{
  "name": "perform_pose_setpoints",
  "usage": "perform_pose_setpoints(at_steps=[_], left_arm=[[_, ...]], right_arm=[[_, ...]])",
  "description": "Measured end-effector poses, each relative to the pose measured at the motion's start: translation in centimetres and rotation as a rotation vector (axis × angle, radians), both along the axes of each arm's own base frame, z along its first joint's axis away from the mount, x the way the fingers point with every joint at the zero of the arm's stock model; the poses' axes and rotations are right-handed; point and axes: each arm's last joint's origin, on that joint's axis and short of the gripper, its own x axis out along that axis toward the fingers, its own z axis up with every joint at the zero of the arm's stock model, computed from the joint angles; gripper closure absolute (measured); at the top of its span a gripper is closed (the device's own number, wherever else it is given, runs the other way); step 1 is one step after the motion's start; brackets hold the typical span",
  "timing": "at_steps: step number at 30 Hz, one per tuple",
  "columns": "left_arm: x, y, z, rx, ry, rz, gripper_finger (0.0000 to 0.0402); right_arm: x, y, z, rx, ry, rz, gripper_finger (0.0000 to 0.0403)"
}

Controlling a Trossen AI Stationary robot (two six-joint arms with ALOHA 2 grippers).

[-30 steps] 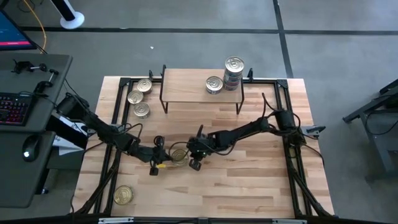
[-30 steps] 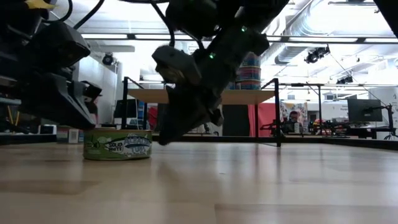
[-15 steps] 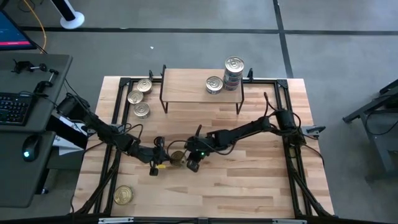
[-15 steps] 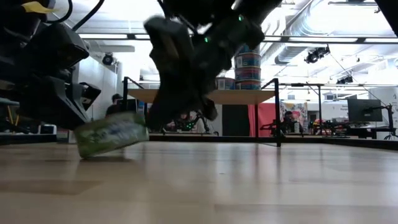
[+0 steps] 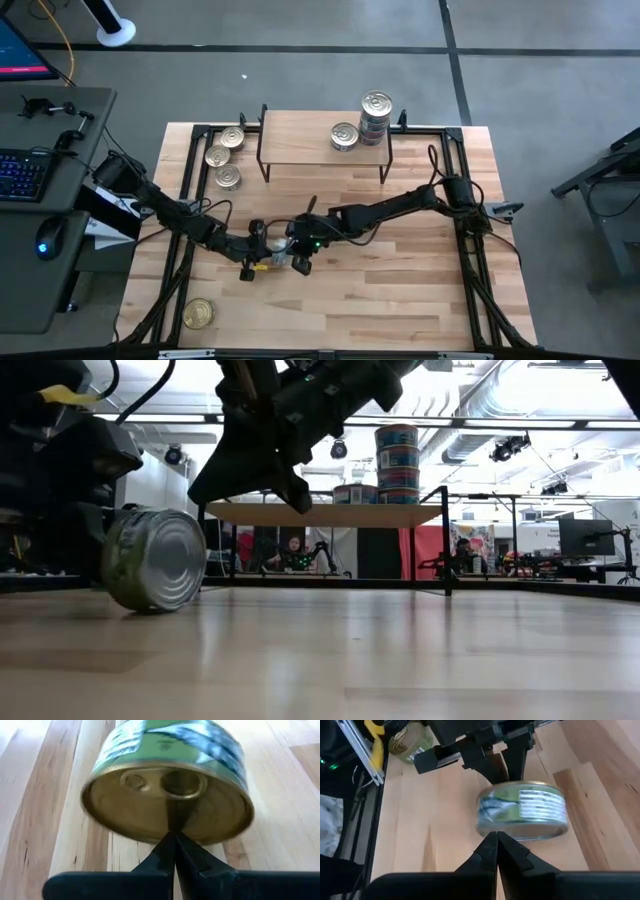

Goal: Stack canned seafood by type on shelf
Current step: Put the green tuna can on the shelf

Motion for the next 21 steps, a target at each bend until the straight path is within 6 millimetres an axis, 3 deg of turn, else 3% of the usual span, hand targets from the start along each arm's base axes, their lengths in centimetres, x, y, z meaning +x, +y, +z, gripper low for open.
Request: perform_pose_setpoints(at_steps=[3, 10, 13, 16, 21], left_arm=[[0.0, 0.0, 0.0, -0.005, 0.003, 0.012, 0.0401], [-0.4, 0.3, -0.5, -0.019, 0.065, 0.064, 0.0401], [-0.4, 0.3, -0.3, -0.044, 0.056, 0.090, 0.0402], [-0.4, 0.3, -0.1, -0.044, 0.040, 0.106, 0.0401], [-0.5, 0.5, 0.9, -0.034, -0.006, 0.110, 0.0402]], right_arm=[[0.3, -0.3, 0.8, -0.040, -0.021, 0.034, 0.0403], [0.9, -1.8, 4.9, -0.223, -0.041, 0.170, 0.0403], [1.1, -2.8, 6.3, -0.216, -0.026, 0.138, 0.0395], [1.2, -3.7, 7.4, -0.164, -0.022, 0.065, 0.0361], [1.5, -4.3, 7.7, -0.005, -0.015, -0.133, 0.0252]])
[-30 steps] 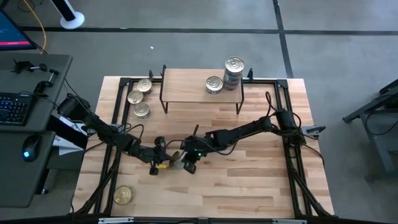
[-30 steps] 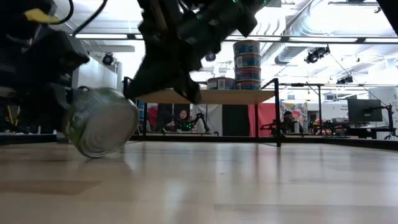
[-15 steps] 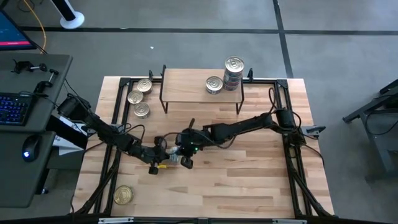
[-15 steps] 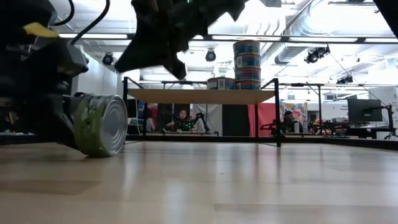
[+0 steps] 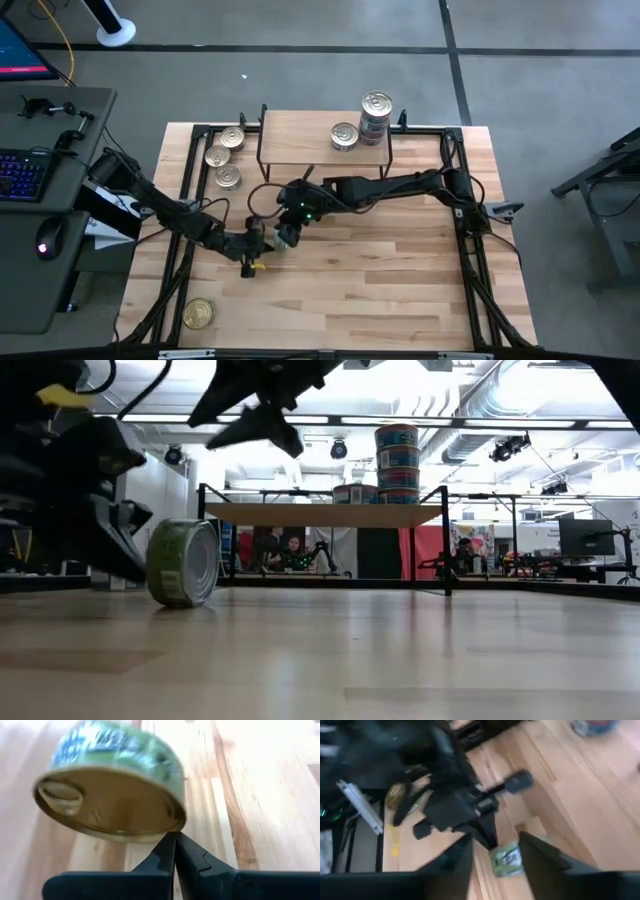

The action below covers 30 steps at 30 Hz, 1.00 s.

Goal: Stack canned seafood by type on shelf
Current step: Put the green tuna can on the shelf

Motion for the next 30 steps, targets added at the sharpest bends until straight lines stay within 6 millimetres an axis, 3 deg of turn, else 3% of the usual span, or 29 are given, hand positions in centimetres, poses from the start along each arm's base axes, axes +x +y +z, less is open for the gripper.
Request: perform_pose_setpoints(at_steps=[4, 8, 20, 30], left_arm=[[-0.3, 0.6, 0.8, 0.076, -0.021, 0.018, 0.0401], [-0.6, 1.9, 0.9, 0.159, 0.034, 0.053, 0.0401], [1.9, 6.7, 1.2, 0.272, -0.039, 0.202, 0.0401], [2.4, 6.8, 1.5, 0.161, -0.085, 0.111, 0.0401]], right_arm=[[-0.2, -0.1, -0.3, -0.019, 0.031, -0.035, 0.0168], [-0.4, 0.3, -0.1, -0.031, 0.063, -0.019, 0.0130], [-1.3, 4.2, -0.5, -0.092, 0.113, 0.073, 0.0149], [-2.1, 5.1, -0.8, -0.149, 0.186, 0.107, 0.0158]])
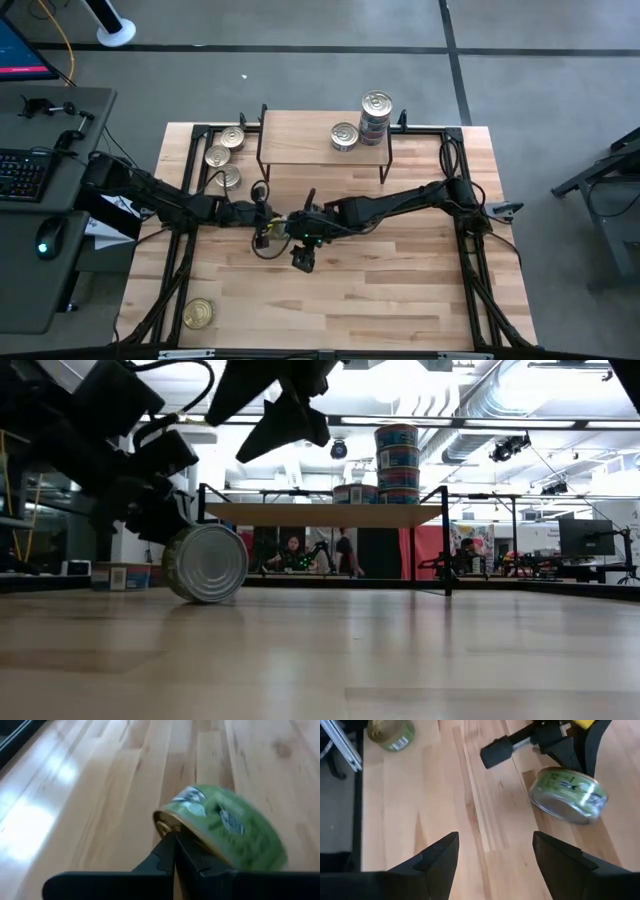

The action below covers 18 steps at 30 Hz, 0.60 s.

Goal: Stack canned seafood by type on shelf
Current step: Put the green tuna can on the shelf

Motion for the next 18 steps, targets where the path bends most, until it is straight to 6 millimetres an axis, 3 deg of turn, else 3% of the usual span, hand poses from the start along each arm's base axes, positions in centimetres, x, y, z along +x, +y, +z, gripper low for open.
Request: perform_pose_setpoints(at_steps=[11, 18], left_arm=[[0.4, -0.1, 0.6, 0.013, -0.067, -0.032, 0.0401], [-1.7, 0.3, 3.2, 0.025, -0.101, 0.045, 0.0401]], right_arm=[[-0.5, -0.8, 0.6, -0.136, 0.007, 0.153, 0.0158], [0.2, -2.6, 0.7, -0.476, -0.048, 0.392, 0.0158]])
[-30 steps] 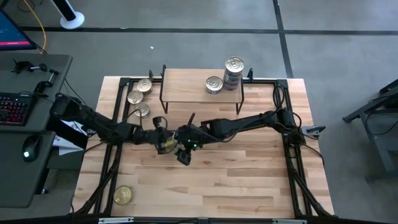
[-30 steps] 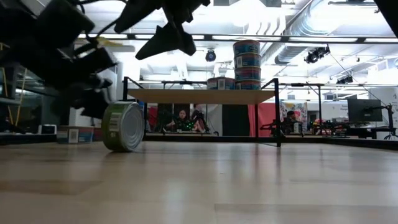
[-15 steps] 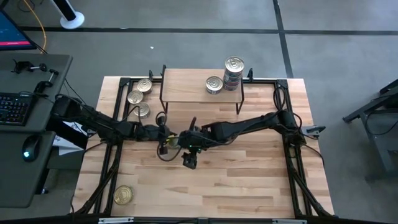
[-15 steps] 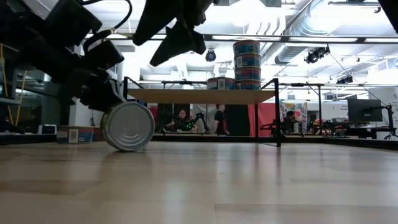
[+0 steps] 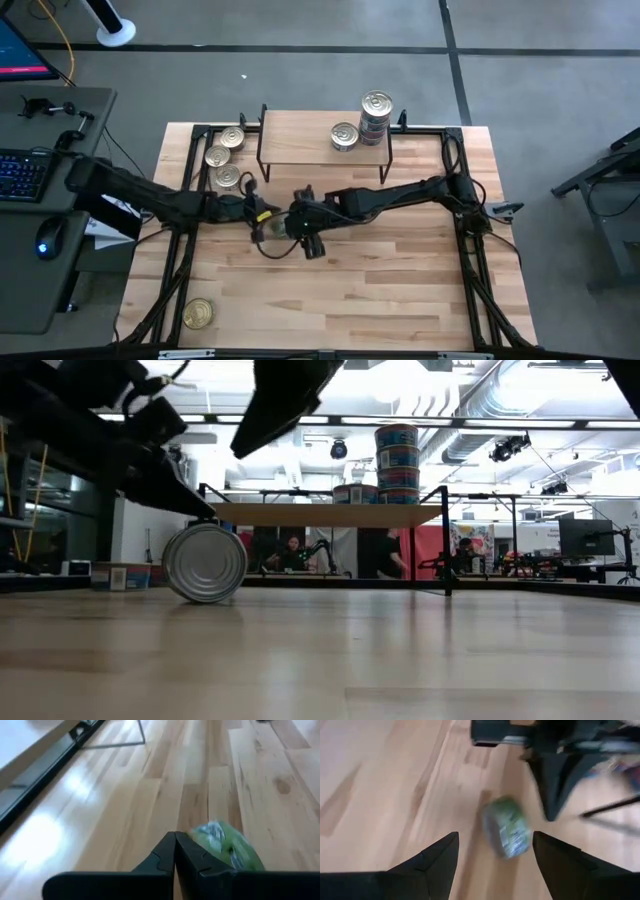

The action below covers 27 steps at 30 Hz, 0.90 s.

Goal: Stack canned seafood by type on shelf
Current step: Put the green tuna can on the shelf

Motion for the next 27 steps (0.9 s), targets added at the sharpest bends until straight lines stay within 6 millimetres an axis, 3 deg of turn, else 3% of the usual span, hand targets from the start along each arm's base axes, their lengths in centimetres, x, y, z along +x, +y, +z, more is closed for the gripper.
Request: perform_pose_setpoints(at_steps=[5, 10, 20, 27], left_arm=[[-2.4, -0.6, 1.7, -0.139, -0.002, 0.042, 0.0401], [-4.0, -2.1, 4.1, -0.253, -0.117, 0.024, 0.0401], [-5.0, -3.7, 9.9, -0.448, -0.396, -0.030, 0.0402], [-5.0, -3.9, 12.3, -0.472, -0.584, -0.070, 0.0401]], right_arm=[[0.9, -2.7, -0.1, 0.012, -0.049, 0.010, 0.0158], [2.2, -4.9, -2.7, 0.083, -0.019, 0.022, 0.0158], [3.3, -5.6, -5.2, 0.123, -0.004, 0.115, 0.0158], [3.9, -5.5, -6.8, 0.130, -0.005, 0.143, 0.0158]])
